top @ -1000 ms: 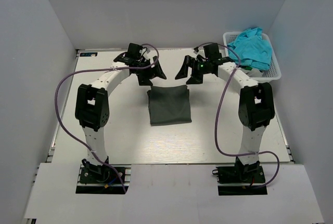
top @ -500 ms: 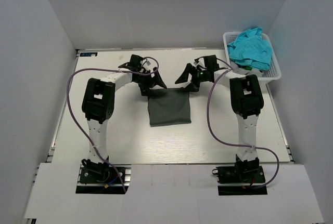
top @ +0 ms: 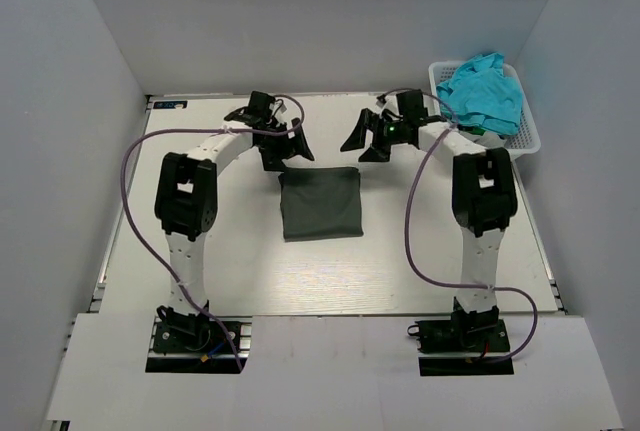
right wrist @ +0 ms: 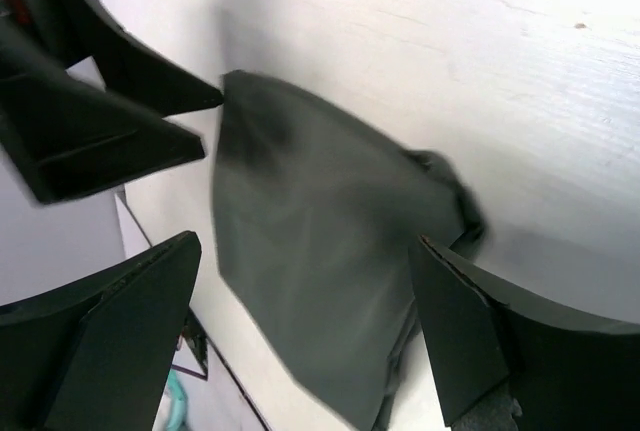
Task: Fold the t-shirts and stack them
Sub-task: Smooth out wrinkles on the folded tshirt, then put the neatly folded tshirt into the corner of the board with the left arm
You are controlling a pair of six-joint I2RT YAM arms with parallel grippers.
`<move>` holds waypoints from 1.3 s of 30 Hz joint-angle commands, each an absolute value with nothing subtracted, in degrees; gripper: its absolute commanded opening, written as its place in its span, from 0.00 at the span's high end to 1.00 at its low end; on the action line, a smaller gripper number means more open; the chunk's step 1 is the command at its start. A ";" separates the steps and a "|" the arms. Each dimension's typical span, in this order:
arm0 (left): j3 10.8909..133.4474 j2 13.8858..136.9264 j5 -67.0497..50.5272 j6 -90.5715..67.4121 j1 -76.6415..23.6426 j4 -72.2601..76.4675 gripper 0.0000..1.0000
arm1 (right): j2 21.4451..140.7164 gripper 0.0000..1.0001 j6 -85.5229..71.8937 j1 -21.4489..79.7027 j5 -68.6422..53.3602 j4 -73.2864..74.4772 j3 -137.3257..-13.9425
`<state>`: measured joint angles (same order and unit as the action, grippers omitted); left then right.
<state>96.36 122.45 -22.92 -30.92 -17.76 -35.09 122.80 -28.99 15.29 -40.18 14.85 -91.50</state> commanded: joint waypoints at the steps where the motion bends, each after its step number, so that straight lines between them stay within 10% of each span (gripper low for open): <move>1: 96.25 113.30 -19.00 -28.13 -18.45 -37.35 0.00 | 111.64 0.10 -22.26 15.21 -36.83 19.41 -92.03; 14: 79.46 107.14 -8.17 -27.07 -21.44 -40.35 0.00 | 88.69 0.10 -20.13 15.20 -26.72 24.60 -67.24; 27: 80.67 116.27 -4.22 -26.54 -23.64 -40.07 0.63 | 84.81 0.10 -19.60 14.85 -19.61 27.68 -62.31; 31: 82.79 117.77 -1.33 -26.02 -23.64 -42.35 1.00 | 83.85 0.10 -18.90 14.68 -17.85 28.65 -63.19; 39: 97.18 123.12 16.08 -20.67 -16.71 -49.92 1.00 | 84.46 0.10 -16.61 13.98 -14.76 31.02 -64.07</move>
<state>92.29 121.16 4.58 -24.84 -20.32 -46.89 85.73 -18.55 14.59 -16.19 29.80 -61.82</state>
